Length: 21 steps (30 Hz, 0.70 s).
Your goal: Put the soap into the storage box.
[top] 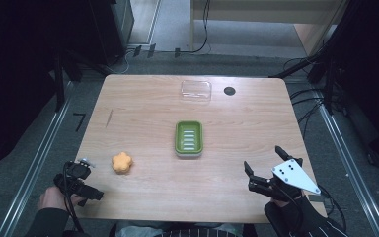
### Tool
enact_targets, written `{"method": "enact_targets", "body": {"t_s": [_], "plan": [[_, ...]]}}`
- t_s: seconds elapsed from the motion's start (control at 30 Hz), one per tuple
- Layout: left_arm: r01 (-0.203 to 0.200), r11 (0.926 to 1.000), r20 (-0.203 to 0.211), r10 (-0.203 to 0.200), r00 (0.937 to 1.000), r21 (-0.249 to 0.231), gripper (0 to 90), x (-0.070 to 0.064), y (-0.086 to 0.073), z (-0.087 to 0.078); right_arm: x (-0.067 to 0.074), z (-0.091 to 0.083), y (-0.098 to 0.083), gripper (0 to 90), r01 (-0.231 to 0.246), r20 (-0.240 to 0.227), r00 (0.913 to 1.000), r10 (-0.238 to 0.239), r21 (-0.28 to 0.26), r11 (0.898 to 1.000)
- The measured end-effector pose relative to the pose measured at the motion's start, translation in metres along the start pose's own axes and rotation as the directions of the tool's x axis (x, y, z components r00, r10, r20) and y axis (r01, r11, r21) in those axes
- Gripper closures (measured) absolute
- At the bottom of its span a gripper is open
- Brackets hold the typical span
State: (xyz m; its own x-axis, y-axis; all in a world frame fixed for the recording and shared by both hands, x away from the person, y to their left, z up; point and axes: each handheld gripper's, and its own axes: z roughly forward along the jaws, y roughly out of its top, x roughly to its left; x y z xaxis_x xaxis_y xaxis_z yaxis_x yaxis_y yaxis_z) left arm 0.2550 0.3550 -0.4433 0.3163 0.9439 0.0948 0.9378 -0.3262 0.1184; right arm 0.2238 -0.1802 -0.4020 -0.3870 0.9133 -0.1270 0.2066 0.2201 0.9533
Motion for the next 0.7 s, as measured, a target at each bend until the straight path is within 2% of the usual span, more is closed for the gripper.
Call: {"method": "enact_targets", "body": {"t_s": [0.37, 0.7], "plan": [[-0.007, 1.0000, -0.001, 0.007, 1.0000, -0.003, 0.0, -0.0002, -0.0003, -0.0005, 0.0011, 0.0008, 0.0006, 4.0, 0.006, -0.001, 1.0000, -0.006, -0.001, 1.000], [0.004, 1.0000, -0.002, -0.004, 1.0000, -0.008, 0.0, -0.0007, -0.0022, -0.0043, 0.0027, 0.0033, 0.0016, 4.0, 0.012, -0.012, 0.9999, -0.012, 0.000, 1.000]]}}
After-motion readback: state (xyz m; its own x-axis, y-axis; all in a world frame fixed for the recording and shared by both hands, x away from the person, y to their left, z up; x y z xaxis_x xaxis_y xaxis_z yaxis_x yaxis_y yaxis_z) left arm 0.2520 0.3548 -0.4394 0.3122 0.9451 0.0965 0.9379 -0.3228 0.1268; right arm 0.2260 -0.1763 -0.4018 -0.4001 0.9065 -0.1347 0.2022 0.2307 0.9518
